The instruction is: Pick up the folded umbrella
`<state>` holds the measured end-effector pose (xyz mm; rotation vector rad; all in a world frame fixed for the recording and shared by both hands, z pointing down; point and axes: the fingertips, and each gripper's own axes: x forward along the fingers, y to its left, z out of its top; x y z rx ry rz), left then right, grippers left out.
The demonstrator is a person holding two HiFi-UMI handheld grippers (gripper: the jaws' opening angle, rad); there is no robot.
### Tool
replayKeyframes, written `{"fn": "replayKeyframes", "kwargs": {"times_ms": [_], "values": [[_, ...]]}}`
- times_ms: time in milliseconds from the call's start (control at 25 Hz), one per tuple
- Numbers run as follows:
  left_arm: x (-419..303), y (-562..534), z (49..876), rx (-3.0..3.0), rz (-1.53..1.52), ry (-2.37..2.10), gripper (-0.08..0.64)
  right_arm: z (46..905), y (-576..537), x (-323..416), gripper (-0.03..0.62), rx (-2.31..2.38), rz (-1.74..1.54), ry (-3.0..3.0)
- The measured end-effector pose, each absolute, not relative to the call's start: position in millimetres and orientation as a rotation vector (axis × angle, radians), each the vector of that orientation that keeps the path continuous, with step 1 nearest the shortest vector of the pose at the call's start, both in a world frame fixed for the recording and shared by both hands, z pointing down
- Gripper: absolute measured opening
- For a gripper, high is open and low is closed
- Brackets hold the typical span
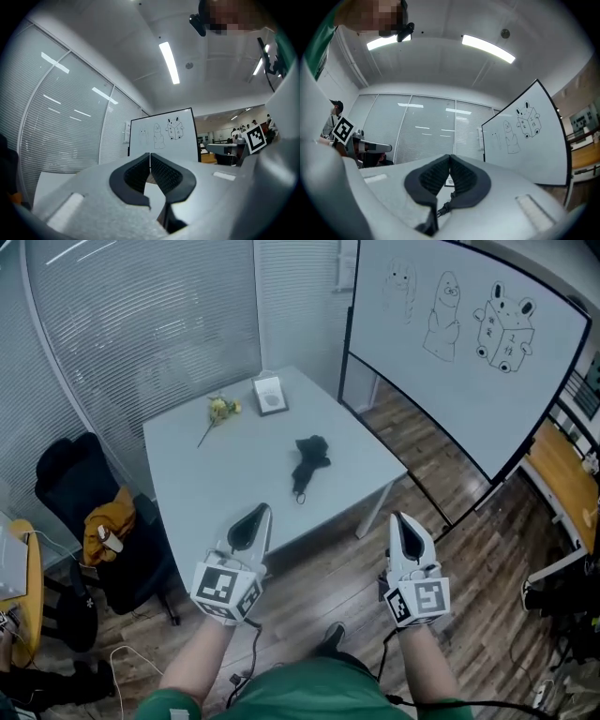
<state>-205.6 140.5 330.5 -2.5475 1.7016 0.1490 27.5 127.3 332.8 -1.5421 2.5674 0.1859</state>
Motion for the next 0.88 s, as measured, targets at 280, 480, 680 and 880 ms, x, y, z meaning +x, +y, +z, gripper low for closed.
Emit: {"fn": "replayKeyframes", "kwargs": {"times_ms": [280,480,680,880], "values": [[-167,64,331,-2.521,0.099,1.769,0.015,336,45,56,0.003,-1.434,0.119,2.615],[-148,19,330,-2.507,0.073,1.796,0.015,345,-1,77,0.003,-1.407,0.062,2.638],[-143,-23,344,-2.528,0.044,1.816,0.015,360,-42,86,0.003,-1.428,0.001,2.644],[-147,-75,369,-2.587,0.005,1.791,0.015,366,-81,80,0.003,-1.470,-0.006,2.640]]}}
